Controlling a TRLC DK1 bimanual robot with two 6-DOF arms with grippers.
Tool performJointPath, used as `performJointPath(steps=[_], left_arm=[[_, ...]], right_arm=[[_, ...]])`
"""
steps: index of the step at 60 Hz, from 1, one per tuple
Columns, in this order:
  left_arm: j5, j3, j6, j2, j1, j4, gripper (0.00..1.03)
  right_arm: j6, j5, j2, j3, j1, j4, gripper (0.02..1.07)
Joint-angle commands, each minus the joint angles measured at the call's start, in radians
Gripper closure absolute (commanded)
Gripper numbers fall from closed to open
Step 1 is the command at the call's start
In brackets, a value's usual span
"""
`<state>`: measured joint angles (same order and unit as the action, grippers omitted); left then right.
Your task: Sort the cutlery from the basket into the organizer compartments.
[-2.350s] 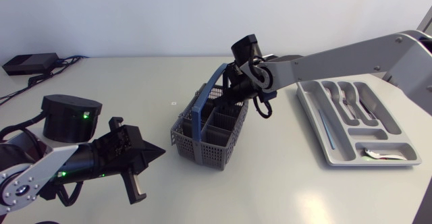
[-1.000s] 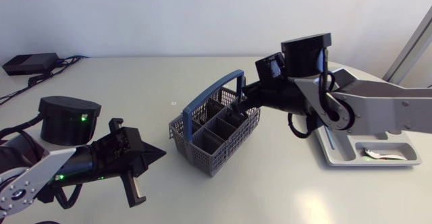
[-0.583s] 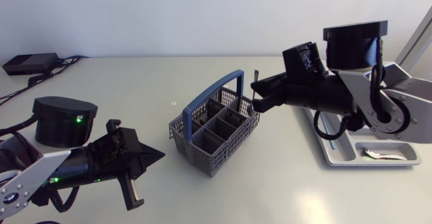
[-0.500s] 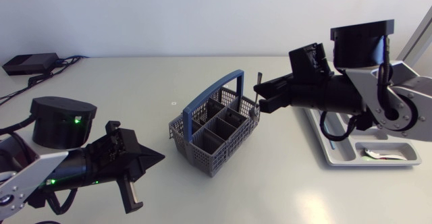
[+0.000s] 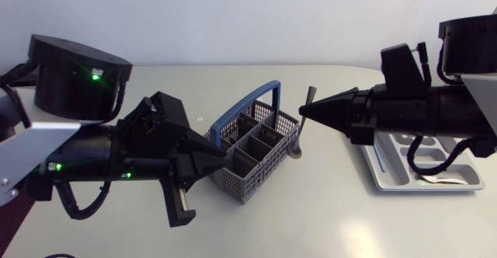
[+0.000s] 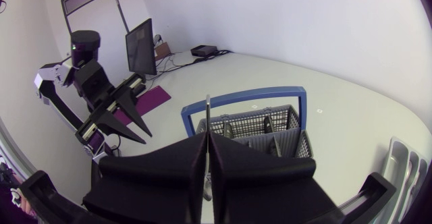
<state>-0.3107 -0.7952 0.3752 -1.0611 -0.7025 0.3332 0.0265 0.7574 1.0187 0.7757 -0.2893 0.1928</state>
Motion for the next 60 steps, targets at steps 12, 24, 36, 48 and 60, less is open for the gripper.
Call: performJointPath(steps=[12,24,36,48,60], left_arm=[[-0.245,-0.164,-0.108,-0.140,0.052,0.009,0.78],[-0.446,-0.260,-0.177,-0.254,0.092,0.017,0.78],[-0.513,-0.286,-0.180,-0.313,0.072,0.018,0.78],[-0.512,-0.285,-0.182,-0.323,0.047,-0.010,0.78],[-0.512,-0.280,-0.196,-0.336,0.020,-0.063,0.78]], right_arm=[[0.009,0.068,-0.032,-0.027,-0.082,0.034,1.01],[0.010,0.086,-0.031,-0.030,-0.097,0.027,1.01],[0.007,0.103,-0.026,-0.023,-0.094,0.011,1.01],[0.001,0.111,-0.002,-0.010,-0.105,0.002,1.01],[-0.017,0.112,0.014,-0.003,-0.117,-0.013,1.01]])
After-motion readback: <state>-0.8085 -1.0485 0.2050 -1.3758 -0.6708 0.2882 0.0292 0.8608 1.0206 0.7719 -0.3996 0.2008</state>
